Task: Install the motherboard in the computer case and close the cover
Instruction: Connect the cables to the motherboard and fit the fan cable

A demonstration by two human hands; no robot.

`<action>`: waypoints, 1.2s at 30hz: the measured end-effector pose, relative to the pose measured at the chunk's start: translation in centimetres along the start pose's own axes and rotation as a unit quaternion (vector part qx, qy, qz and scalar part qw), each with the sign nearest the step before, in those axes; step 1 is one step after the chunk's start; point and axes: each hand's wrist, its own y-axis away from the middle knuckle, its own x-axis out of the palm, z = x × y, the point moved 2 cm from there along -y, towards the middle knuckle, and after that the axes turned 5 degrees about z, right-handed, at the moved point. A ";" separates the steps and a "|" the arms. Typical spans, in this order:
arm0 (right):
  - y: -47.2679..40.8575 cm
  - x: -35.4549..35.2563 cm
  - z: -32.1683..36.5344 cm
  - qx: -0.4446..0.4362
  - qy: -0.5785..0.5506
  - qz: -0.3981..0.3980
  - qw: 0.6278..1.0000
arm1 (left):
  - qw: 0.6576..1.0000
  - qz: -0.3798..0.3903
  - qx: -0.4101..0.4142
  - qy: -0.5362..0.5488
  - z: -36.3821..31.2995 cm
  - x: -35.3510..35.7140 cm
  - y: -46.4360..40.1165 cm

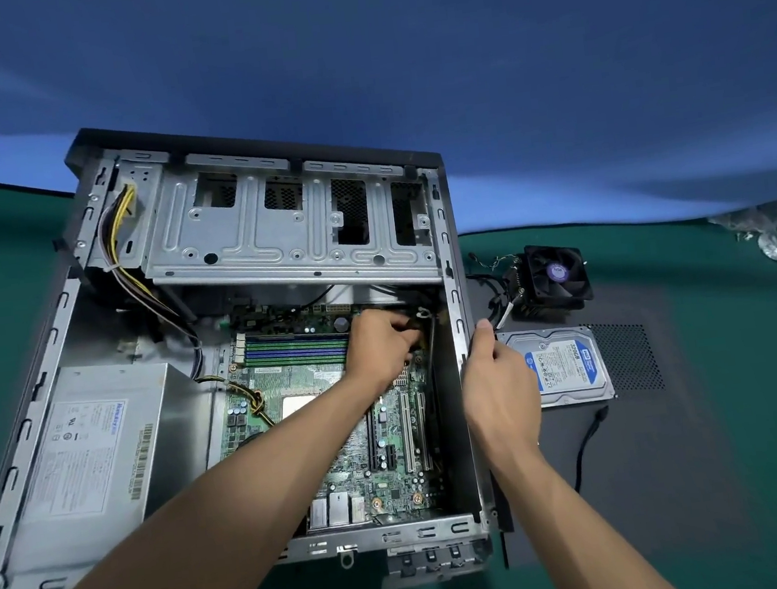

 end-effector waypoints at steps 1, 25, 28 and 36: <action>0.0 0.0 0.0 -0.001 -0.001 -0.001 1.000 | 1.000 0.001 -0.001 0.001 0.0 0.0 -0.1; -0.1 0.1 -0.1 -0.001 -0.006 -0.002 1.000 | 0.973 0.036 0.056 -0.223 -0.4 0.6 -0.6; -0.1 0.1 -0.1 0.000 -0.004 -0.001 1.000 | 0.959 0.036 0.065 -0.273 -0.8 0.5 -0.5; 0.0 0.1 0.1 -0.005 -0.011 -0.002 1.000 | 0.947 0.041 0.116 -0.297 -0.2 0.3 -0.1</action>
